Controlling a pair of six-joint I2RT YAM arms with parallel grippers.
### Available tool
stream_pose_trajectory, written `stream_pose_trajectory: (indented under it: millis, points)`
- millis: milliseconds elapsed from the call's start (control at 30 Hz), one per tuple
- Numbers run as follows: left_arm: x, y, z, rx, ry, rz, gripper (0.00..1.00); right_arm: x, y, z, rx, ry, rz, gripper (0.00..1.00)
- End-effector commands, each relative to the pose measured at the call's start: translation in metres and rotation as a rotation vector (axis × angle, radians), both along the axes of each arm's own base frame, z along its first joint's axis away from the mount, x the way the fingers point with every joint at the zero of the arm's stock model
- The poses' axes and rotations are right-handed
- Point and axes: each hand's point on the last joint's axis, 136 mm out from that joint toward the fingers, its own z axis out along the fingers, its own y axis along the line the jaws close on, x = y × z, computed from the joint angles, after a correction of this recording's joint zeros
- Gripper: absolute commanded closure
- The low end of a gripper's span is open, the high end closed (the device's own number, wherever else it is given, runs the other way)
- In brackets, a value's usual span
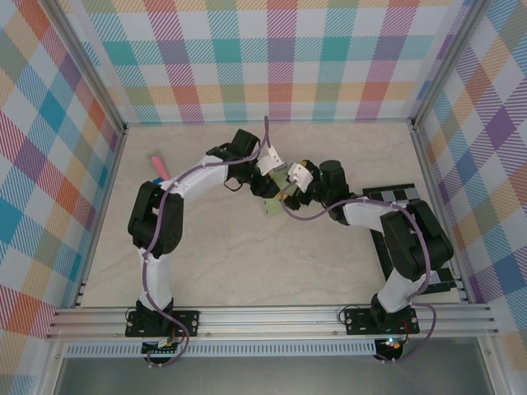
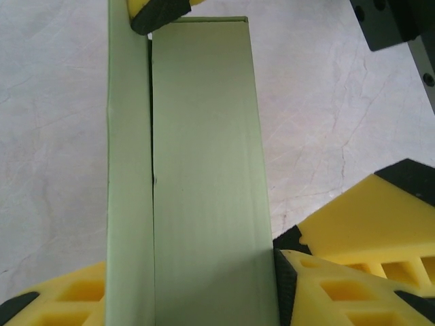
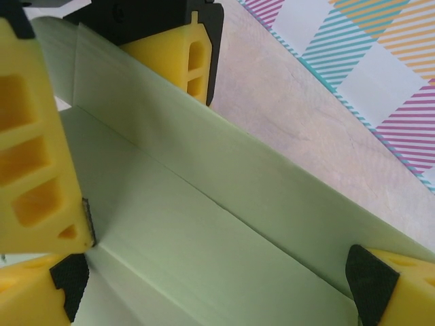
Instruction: Fold the paper box
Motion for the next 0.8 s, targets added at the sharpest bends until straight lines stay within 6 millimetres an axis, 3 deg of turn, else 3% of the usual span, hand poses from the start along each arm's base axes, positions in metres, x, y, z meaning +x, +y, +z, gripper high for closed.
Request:
stream_pose_trajectory:
  millis: [0,133,233,333,400,433,500,633,767]
  points:
    - [-0.027,0.001,-0.018,0.067,0.082,-0.063,0.53,-0.004,-0.022,0.019,0.028,-0.035,-0.035,0.00]
    - [-0.028,0.001,-0.015,0.063,0.067,-0.071,0.53,-0.013,-0.051,0.039,0.095,-0.054,-0.096,0.00]
    - [-0.031,0.001,-0.010,0.051,0.049,-0.093,0.54,-0.004,-0.081,0.065,0.196,-0.024,-0.260,0.00]
    - [-0.034,0.001,-0.005,0.040,0.026,-0.121,0.54,0.006,-0.117,0.083,0.394,0.196,-0.433,0.00]
    - [-0.036,0.001,-0.004,0.039,0.012,-0.143,0.54,0.014,-0.154,0.084,0.588,0.384,-0.648,0.00]
    - [-0.037,0.002,-0.004,0.044,0.007,-0.155,0.54,0.013,-0.159,0.084,0.632,0.467,-0.628,0.00]
    - [-0.039,0.003,-0.003,0.052,-0.002,-0.176,0.54,0.004,-0.148,0.094,0.615,0.546,-0.447,0.13]
    - [-0.041,0.003,-0.003,0.056,-0.009,-0.206,0.54,-0.011,-0.127,0.105,0.496,0.652,-0.259,0.40]
    - [-0.040,0.001,-0.003,0.056,-0.006,-0.215,0.54,-0.015,-0.118,0.093,0.374,0.706,-0.239,0.51]
